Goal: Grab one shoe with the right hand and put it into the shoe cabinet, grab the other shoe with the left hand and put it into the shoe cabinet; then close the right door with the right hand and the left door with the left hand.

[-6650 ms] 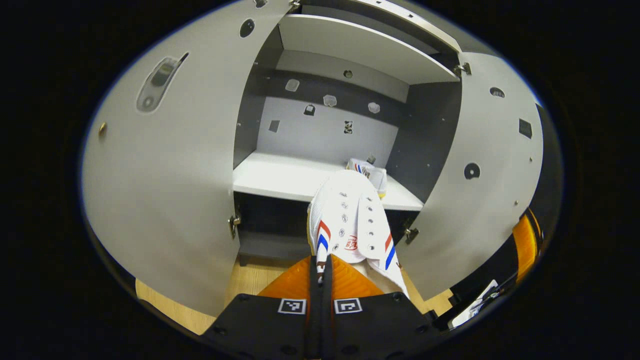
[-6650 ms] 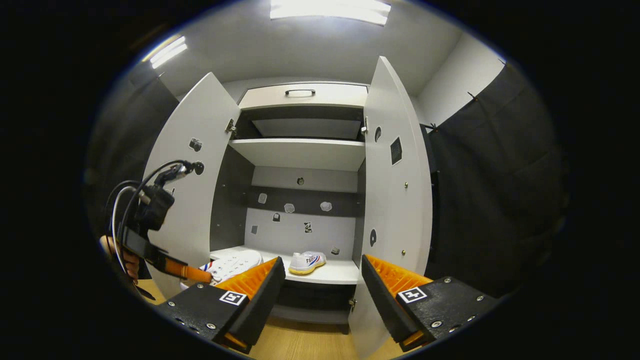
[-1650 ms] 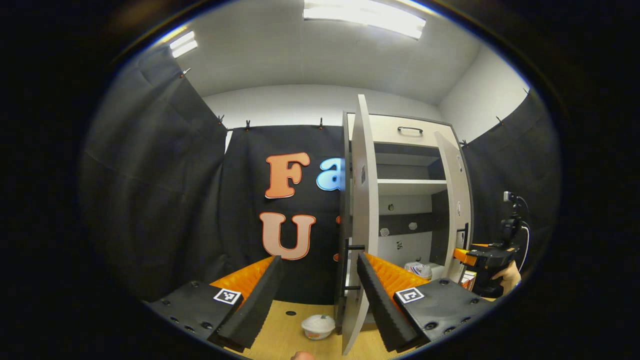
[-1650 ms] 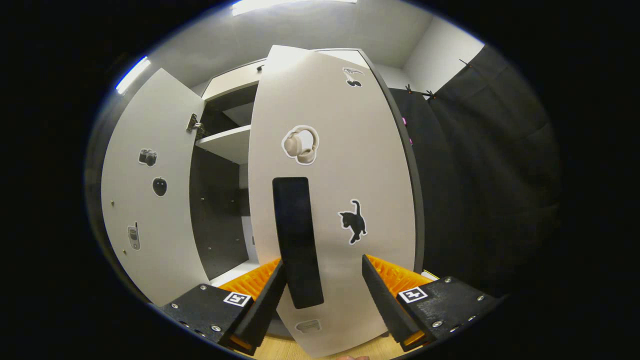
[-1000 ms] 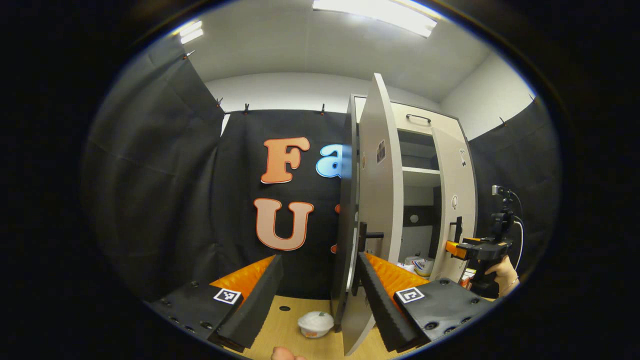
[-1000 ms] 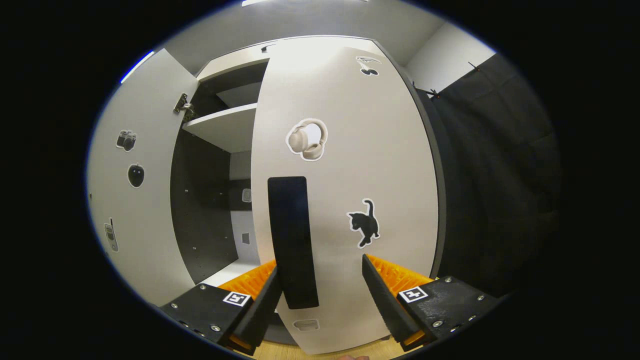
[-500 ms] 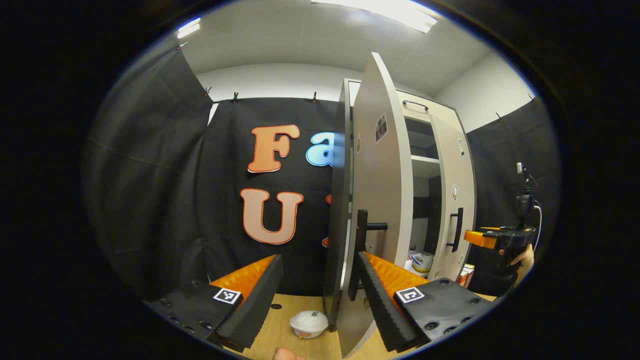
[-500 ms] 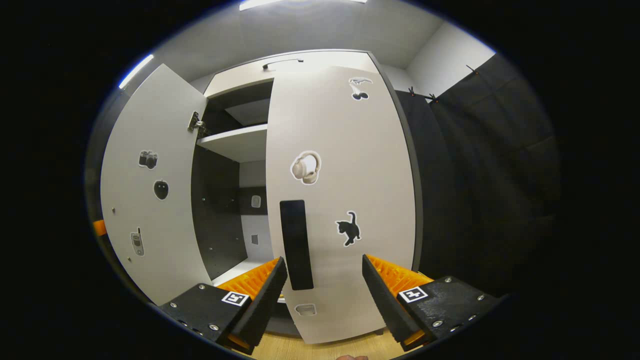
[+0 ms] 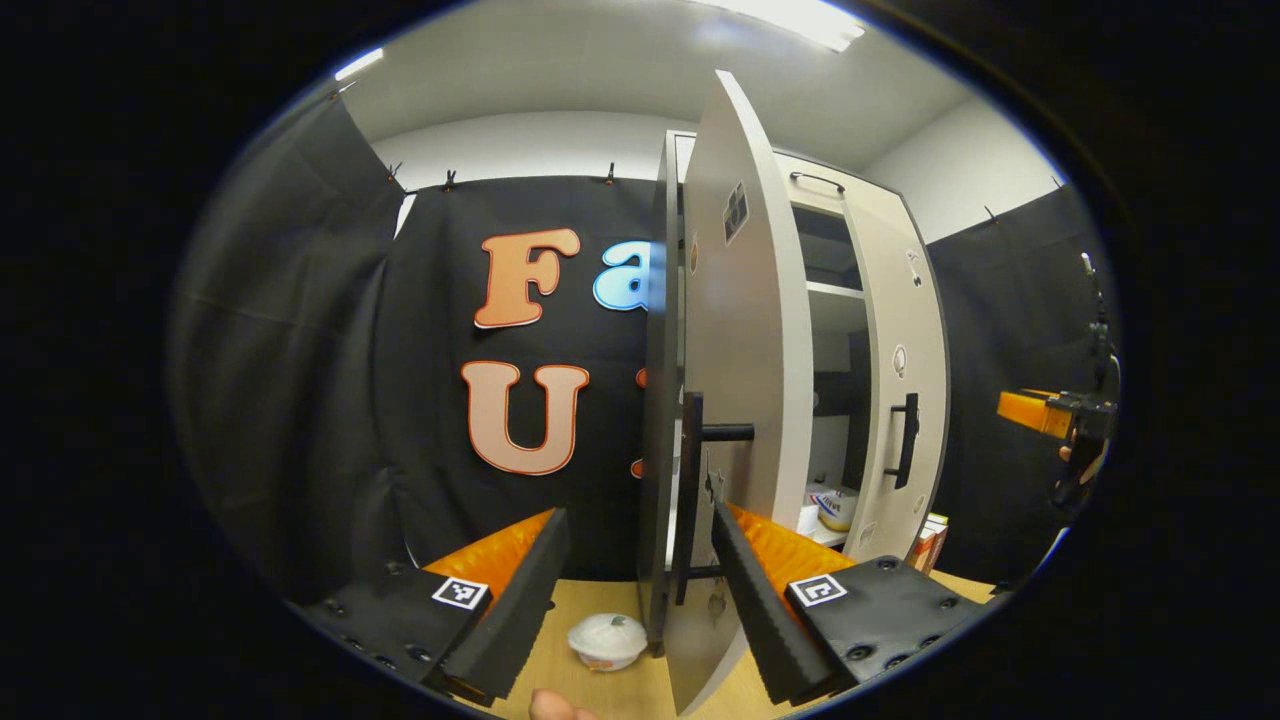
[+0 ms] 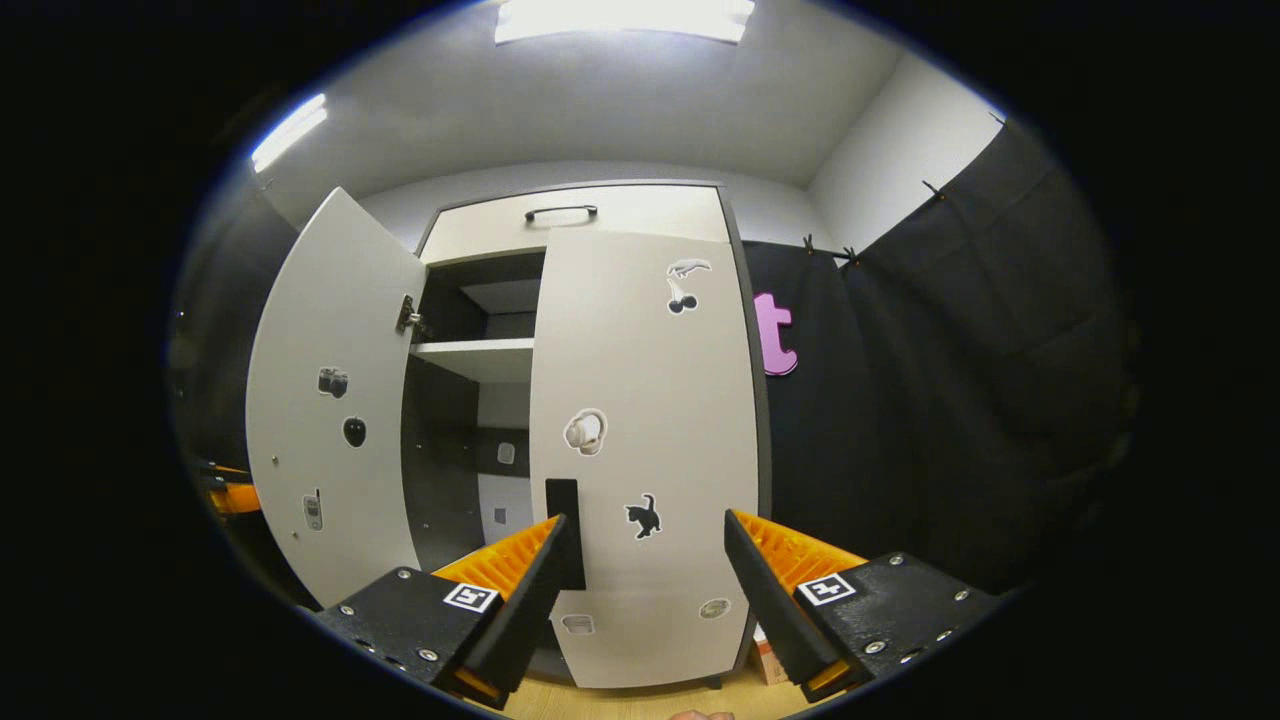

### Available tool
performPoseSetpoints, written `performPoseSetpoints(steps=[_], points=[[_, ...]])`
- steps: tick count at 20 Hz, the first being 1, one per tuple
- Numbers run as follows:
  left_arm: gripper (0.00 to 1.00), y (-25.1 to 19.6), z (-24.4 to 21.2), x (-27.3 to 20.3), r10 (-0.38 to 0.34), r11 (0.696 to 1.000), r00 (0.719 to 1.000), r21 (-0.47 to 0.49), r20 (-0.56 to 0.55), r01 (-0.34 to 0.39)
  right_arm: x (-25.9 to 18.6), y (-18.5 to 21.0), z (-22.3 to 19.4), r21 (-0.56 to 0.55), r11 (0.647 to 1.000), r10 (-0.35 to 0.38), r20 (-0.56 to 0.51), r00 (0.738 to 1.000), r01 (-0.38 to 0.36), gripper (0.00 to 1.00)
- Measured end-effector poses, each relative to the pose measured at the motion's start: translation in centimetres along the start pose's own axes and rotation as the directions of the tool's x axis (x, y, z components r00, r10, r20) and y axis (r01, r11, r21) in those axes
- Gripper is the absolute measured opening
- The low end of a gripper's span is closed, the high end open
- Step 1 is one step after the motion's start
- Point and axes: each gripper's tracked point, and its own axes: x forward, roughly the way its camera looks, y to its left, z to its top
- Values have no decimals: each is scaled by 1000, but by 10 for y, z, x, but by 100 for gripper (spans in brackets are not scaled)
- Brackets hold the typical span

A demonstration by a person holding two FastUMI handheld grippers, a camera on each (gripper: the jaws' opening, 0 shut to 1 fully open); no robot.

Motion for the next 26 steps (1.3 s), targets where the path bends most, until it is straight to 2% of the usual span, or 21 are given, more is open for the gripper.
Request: performPoseSetpoints(steps=[2,3,4,6,11,13,14,15,16,22,25,26], points=[[97,-5,-3,2,-22,998,1000,-60,-11,21,-16,-4,4,6,1000,11,6,1000,-11,93],[95,-10,-4,4,-39,996,999,-77,-10,38,-22,1,7,13,1000,29,7,1000,-29,93],[92,-16,-5,4,-55,996,998,-77,-15,54,-27,6,9,16,999,46,9,999,-46,93],[95,-33,-3,6,-79,996,997,-51,-21,78,-35,6,16,14,998,53,25,998,-54,93],[92,-76,-3,21,-143,989,990,-30,-14,143,-54,0,28,9,999,44,67,997,-45,93],[95,-83,-4,25,-151,988,988,-32,-9,151,-59,-6,29,5,999,38,70,997,-38,93],[92,-87,-4,26,-153,987,988,-42,-6,152,-61,-9,31,7,999,36,76,996,-37,93],[95,-92,-4,29,-155,987,988,-47,-6,154,-63,-10,32,11,999,38,79,996,-38,93],[92,-95,-4,30,-158,986,987,-46,-6,158,-62,-5,34,14,999,38,79,996,-39,93],[92,-134,-9,51,-188,982,982,-32,-13,188,-68,-14,32,-1,1000,26,77,997,-26,93],[93,-169,-20,65,-240,970,970,-53,-47,237,-71,-27,29,-17,1000,-3,74,997,5,93],[94,-172,-19,72,-223,974,974,-43,-44,222,-71,-34,28,-23,1000,-16,73,997,18,93]])
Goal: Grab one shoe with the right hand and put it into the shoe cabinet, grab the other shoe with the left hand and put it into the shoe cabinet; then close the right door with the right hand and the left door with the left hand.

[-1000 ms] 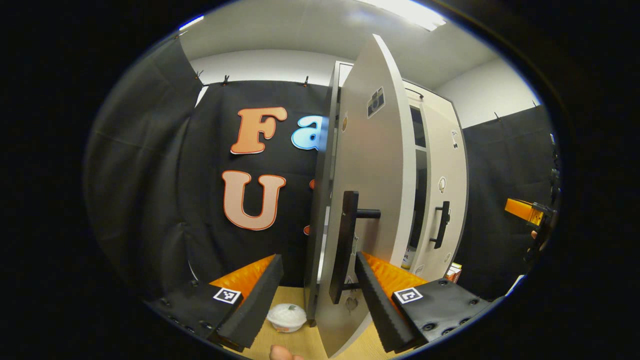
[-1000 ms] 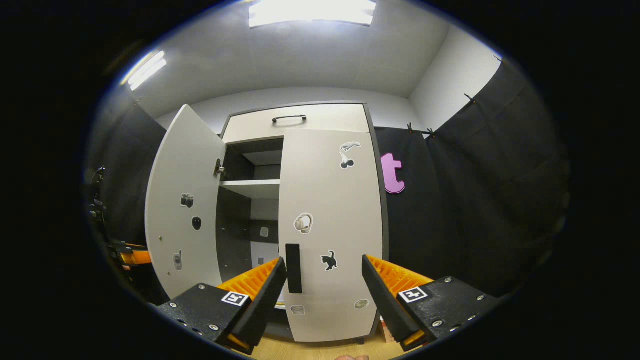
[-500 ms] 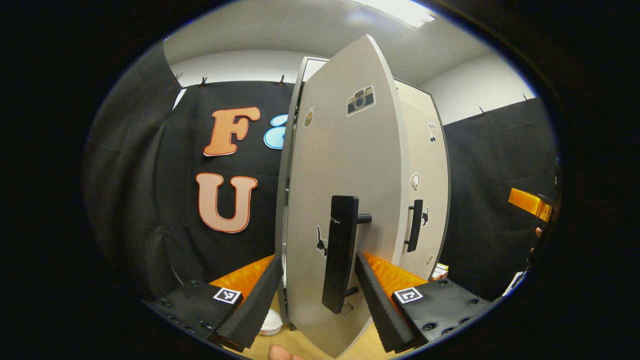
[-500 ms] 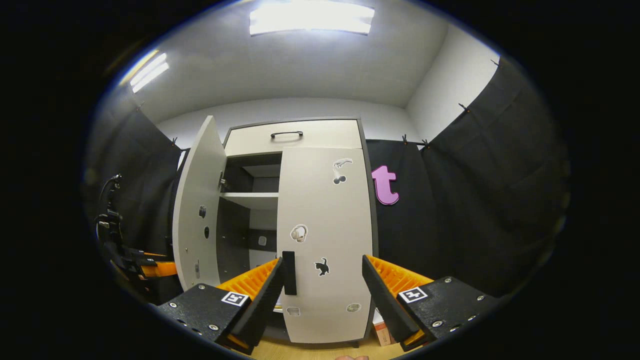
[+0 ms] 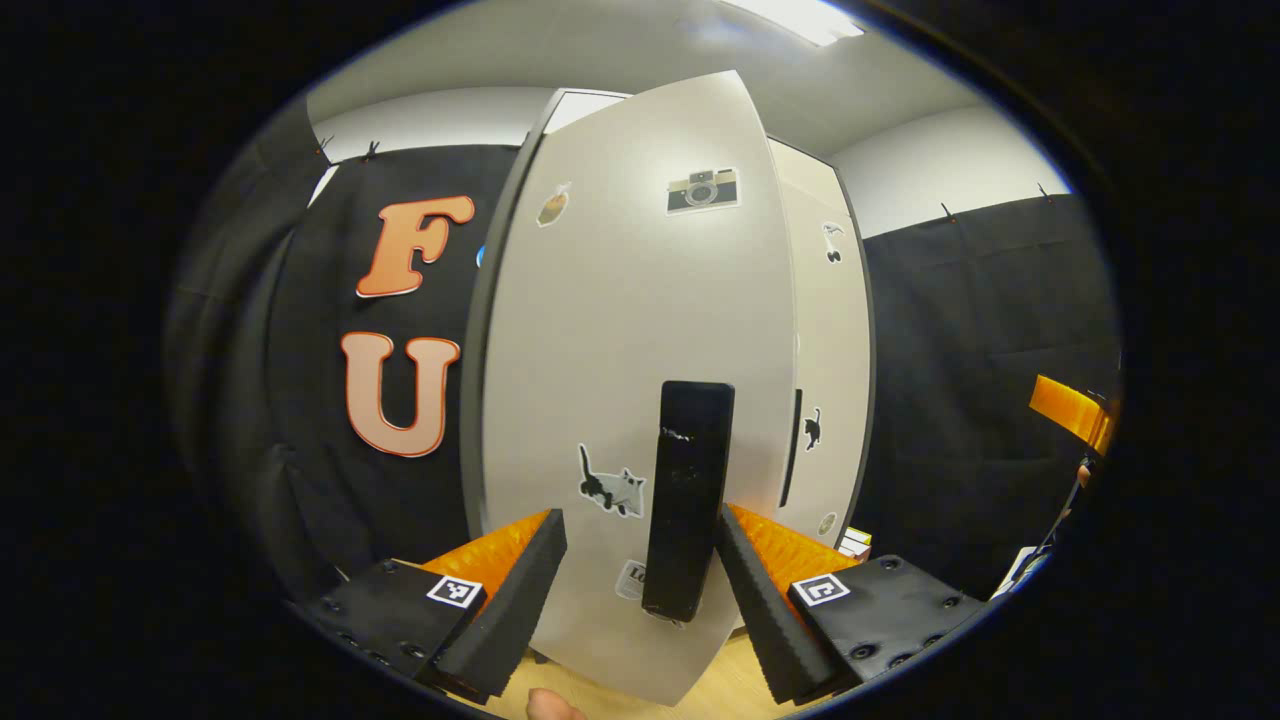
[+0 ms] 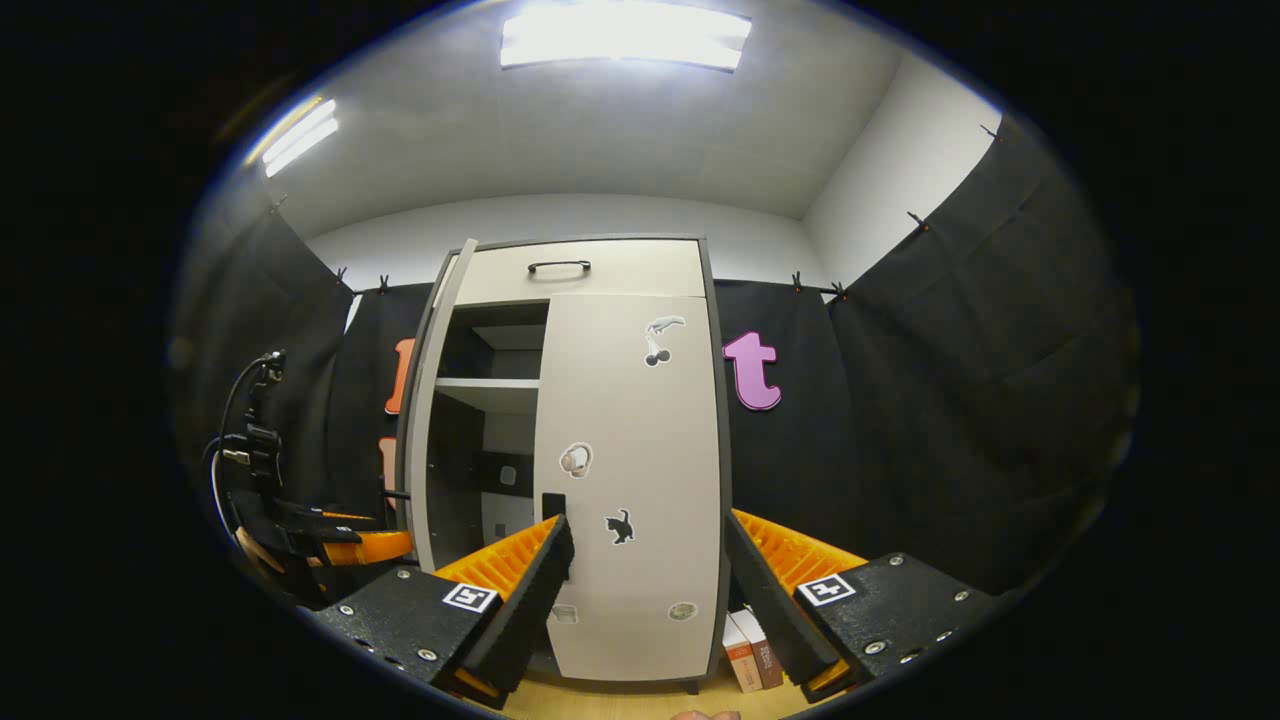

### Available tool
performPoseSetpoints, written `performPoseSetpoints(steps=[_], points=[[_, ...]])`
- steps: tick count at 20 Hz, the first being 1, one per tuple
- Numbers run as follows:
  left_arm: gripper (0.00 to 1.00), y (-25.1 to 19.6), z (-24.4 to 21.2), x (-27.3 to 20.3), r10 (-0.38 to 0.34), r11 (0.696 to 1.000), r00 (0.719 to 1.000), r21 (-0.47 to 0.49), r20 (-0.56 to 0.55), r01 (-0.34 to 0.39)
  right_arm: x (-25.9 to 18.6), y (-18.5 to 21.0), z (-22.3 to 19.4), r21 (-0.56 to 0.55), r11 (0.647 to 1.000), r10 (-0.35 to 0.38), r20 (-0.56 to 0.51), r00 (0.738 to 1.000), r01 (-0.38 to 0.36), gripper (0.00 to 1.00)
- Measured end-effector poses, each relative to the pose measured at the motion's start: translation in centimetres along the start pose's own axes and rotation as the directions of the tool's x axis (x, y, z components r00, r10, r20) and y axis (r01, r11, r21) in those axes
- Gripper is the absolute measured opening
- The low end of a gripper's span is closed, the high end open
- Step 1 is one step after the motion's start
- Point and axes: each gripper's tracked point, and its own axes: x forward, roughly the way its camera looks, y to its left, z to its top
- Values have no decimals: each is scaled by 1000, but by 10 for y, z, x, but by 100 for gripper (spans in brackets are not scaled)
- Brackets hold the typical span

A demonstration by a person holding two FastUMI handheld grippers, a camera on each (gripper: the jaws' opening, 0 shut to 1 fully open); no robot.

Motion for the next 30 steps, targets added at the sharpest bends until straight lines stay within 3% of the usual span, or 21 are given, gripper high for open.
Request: performPoseSetpoints(steps=[3,8,15,23,26,28,30], points=[[100,-16,-5,26,21,999,1000,38,-8,-21,-4,-17,2,-6,999,-35,6,999,35,93],[100,-19,2,57,102,993,995,54,-3,-102,-5,-47,1,-36,994,-107,16,994,108,93],[100,-24,5,90,176,980,984,90,-2,-175,10,-54,-19,-37,994,-106,-32,994,105,93],[100,-22,8,126,194,977,981,100,-27,-191,30,-66,-34,-57,991,-126,-88,988,121,93],[98,-22,-1,119,193,978,978,95,-82,-185,40,-71,-29,-44,990,-135,-102,986,131,93],[99,-28,-7,91,147,988,981,67,-130,-139,51,-75,-25,-43,990,-139,-110,984,135,93],[98,-19,10,57,137,989,985,79,-106,-129,51,-75,-18,-49,990,-139,-109,984,134,93]])
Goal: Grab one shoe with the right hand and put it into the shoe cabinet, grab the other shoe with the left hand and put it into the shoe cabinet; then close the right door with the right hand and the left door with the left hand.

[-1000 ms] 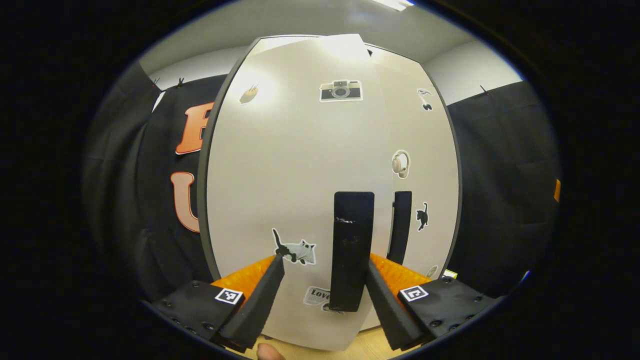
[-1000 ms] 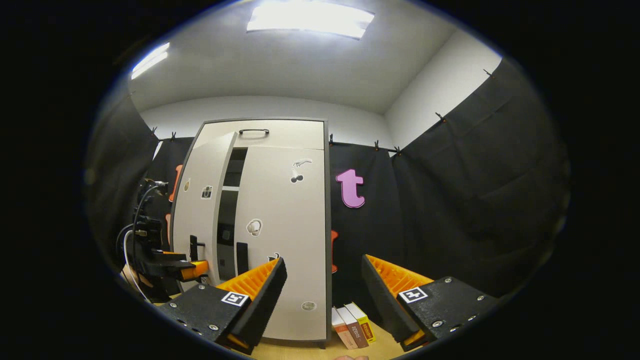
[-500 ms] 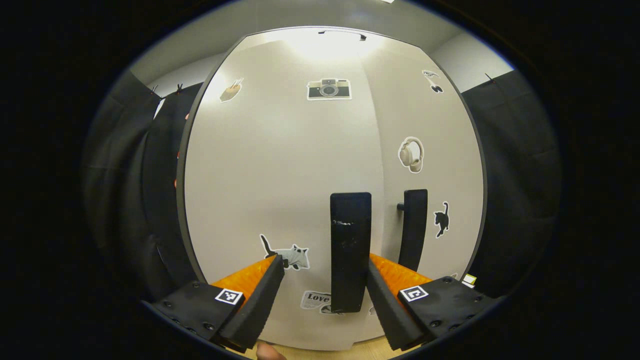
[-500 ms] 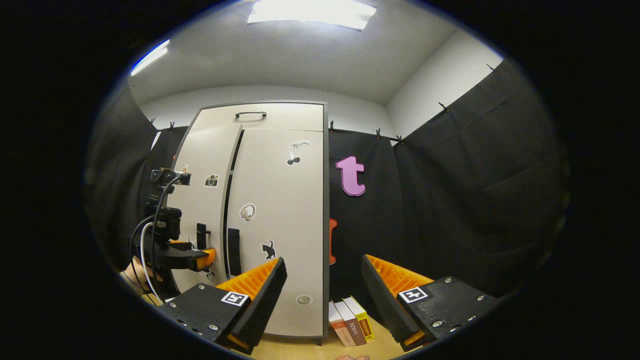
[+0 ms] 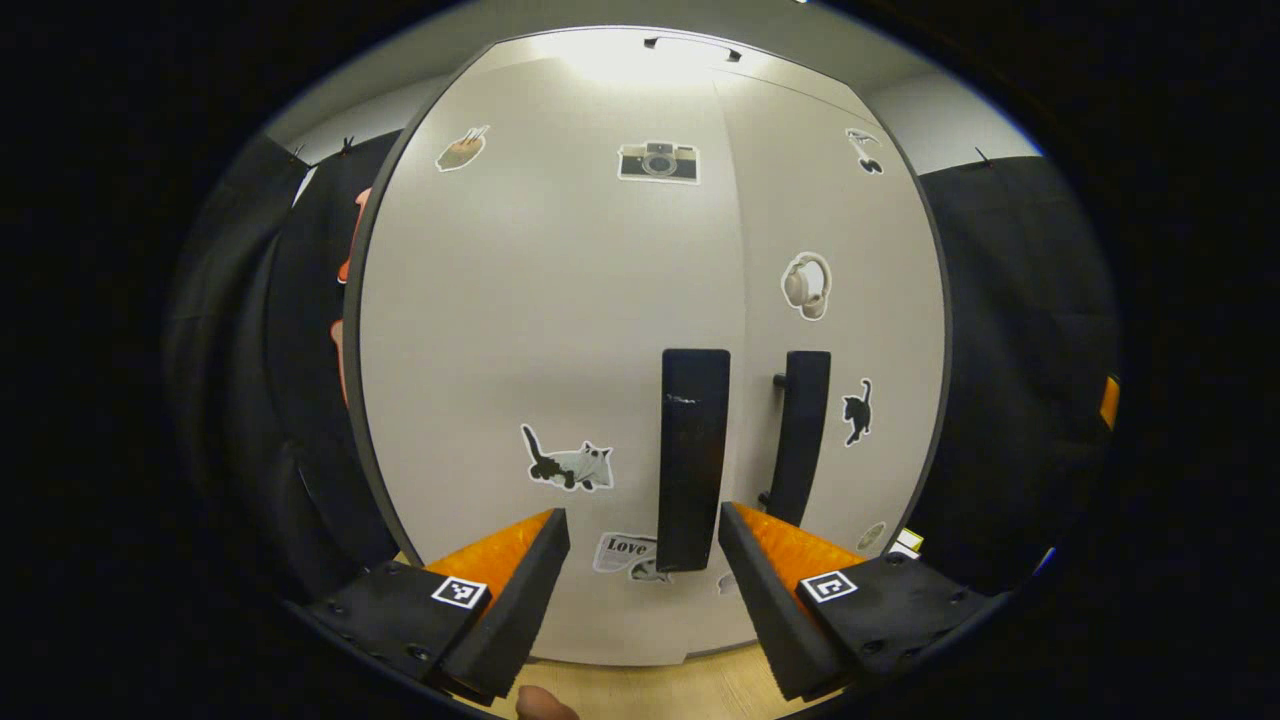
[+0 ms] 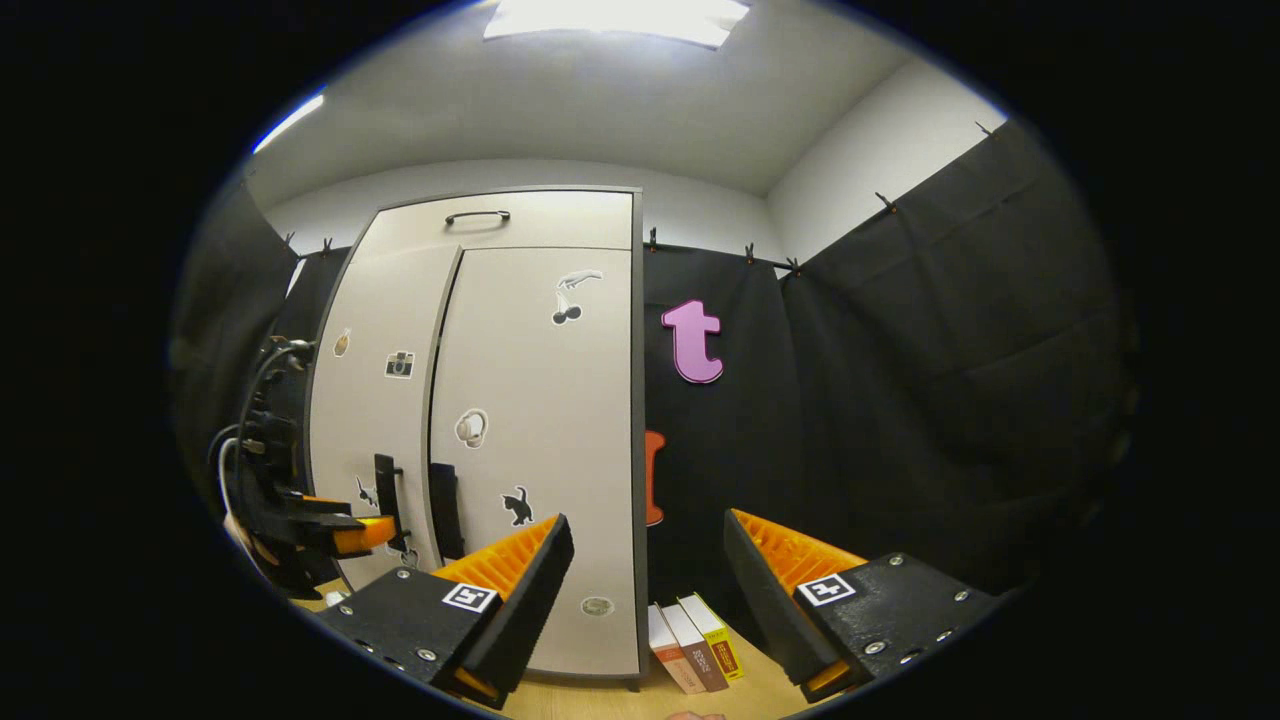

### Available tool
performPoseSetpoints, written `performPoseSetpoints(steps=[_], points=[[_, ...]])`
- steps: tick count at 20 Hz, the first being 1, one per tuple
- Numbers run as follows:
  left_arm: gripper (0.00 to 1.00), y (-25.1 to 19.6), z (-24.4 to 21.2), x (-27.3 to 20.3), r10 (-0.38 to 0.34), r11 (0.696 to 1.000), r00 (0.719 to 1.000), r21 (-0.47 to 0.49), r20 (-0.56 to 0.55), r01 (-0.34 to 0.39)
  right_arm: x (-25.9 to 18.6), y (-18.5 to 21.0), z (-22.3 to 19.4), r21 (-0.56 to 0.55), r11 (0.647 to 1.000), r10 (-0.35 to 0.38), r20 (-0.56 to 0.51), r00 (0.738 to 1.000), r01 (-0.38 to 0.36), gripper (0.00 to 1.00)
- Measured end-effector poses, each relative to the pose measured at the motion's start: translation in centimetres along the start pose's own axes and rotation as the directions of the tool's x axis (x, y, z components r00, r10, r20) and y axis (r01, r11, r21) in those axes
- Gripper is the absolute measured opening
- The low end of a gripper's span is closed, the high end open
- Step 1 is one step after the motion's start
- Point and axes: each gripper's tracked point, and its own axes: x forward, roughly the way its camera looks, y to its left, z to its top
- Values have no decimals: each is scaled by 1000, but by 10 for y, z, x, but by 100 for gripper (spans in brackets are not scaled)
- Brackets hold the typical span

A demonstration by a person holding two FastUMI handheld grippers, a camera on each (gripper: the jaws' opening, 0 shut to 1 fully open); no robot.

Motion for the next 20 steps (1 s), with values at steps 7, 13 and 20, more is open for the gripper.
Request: performPoseSetpoints(steps=[7,13,20], points=[[97,112,84,-148,146,987,968,32,203,-156,-15,4,21,19,1000,24,22,999,-24,93],[98,198,133,-278,312,944,888,-9,338,-329,-38,20,40,45,997,55,48,997,-57,93],[94,224,111,-303,339,940,890,-66,304,-336,-63,43,52,18,997,73,58,996,-74,93]])
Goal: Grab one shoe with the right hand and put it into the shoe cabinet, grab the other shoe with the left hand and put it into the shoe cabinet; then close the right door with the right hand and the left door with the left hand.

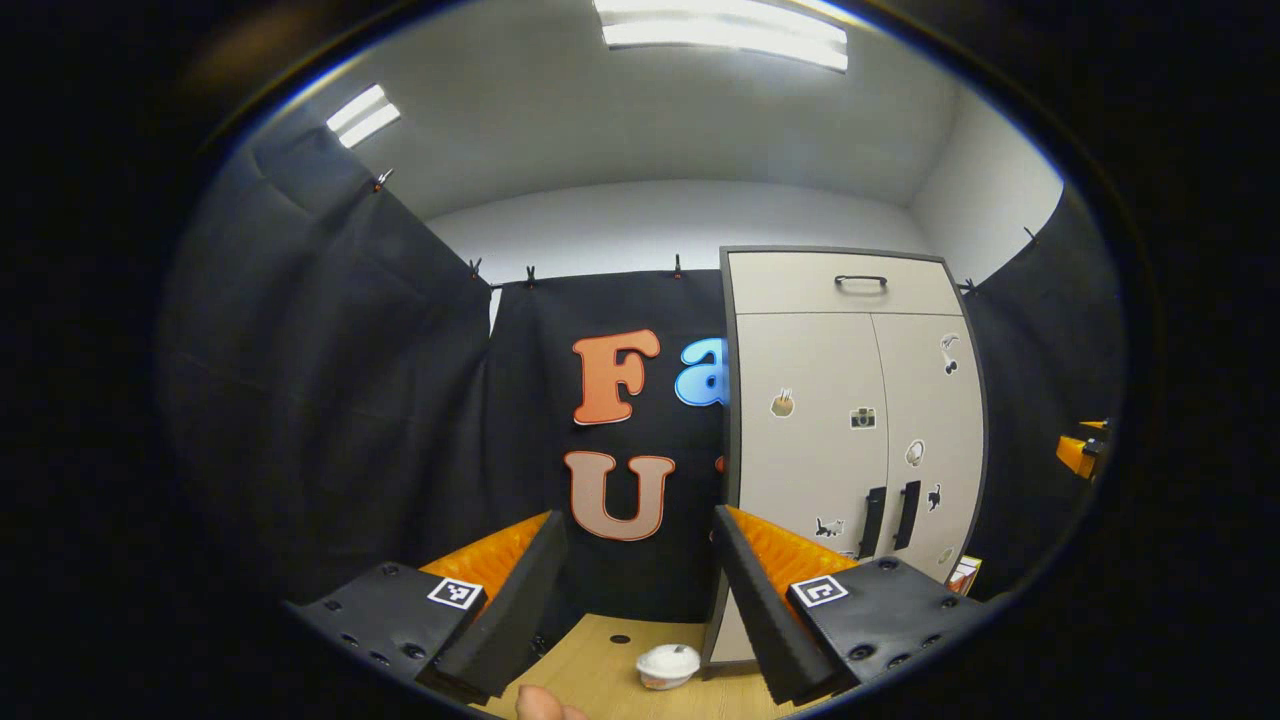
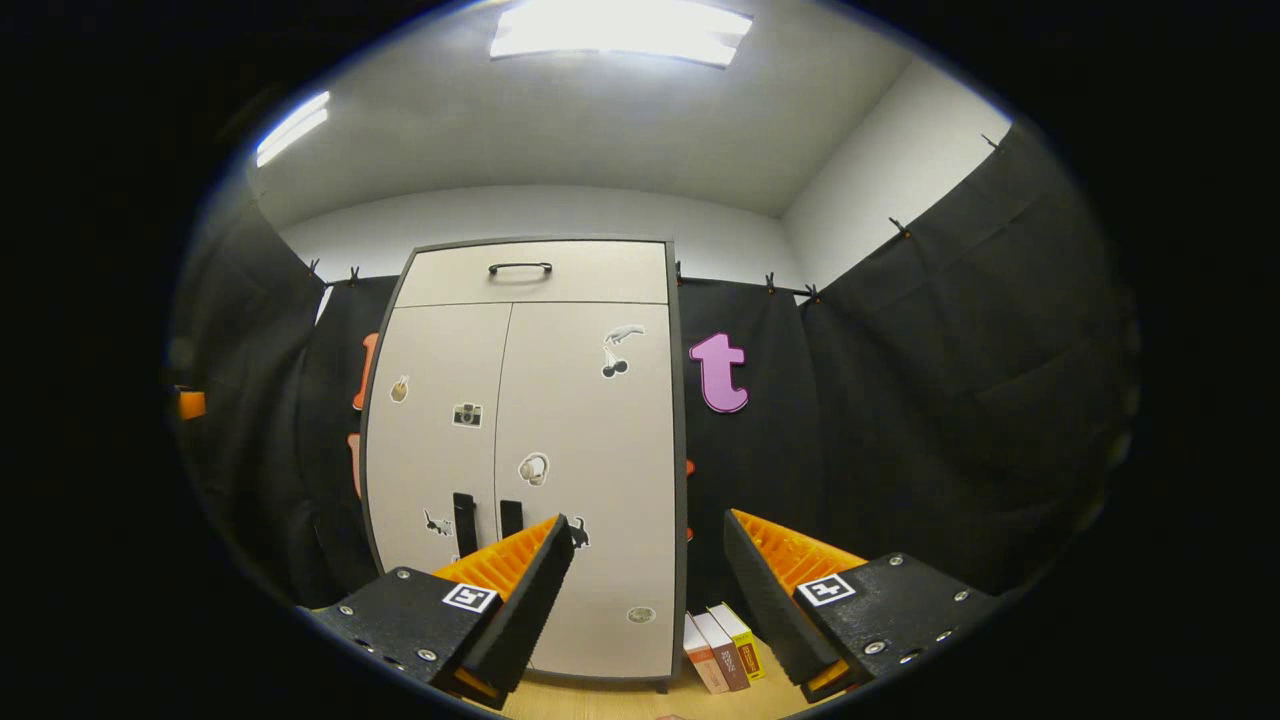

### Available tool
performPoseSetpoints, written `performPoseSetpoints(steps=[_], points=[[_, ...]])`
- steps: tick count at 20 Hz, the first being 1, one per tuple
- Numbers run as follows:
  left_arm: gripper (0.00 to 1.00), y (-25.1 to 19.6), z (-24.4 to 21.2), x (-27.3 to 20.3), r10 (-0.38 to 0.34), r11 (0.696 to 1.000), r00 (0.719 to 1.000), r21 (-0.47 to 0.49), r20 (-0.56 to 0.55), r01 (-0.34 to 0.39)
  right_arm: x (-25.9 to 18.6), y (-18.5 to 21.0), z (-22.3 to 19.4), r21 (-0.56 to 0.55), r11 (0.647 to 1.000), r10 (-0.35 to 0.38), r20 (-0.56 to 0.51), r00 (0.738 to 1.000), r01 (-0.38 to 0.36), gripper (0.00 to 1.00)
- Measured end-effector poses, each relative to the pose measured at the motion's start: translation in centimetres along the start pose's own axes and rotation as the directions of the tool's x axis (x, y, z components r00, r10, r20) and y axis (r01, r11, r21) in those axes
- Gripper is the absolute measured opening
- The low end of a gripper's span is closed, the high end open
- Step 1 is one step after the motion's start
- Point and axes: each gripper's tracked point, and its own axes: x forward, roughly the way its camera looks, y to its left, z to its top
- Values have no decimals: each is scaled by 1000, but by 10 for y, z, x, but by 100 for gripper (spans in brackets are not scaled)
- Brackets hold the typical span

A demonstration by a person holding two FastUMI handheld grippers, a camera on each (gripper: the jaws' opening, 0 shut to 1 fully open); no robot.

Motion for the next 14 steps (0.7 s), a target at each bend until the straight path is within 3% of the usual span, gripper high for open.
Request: performPoseSetpoints(steps=[14], points=[[96,11,-20,2,-16,999,999,-40,-47,15,1,23,-12,0,999,33,-28,999,-33,93]])
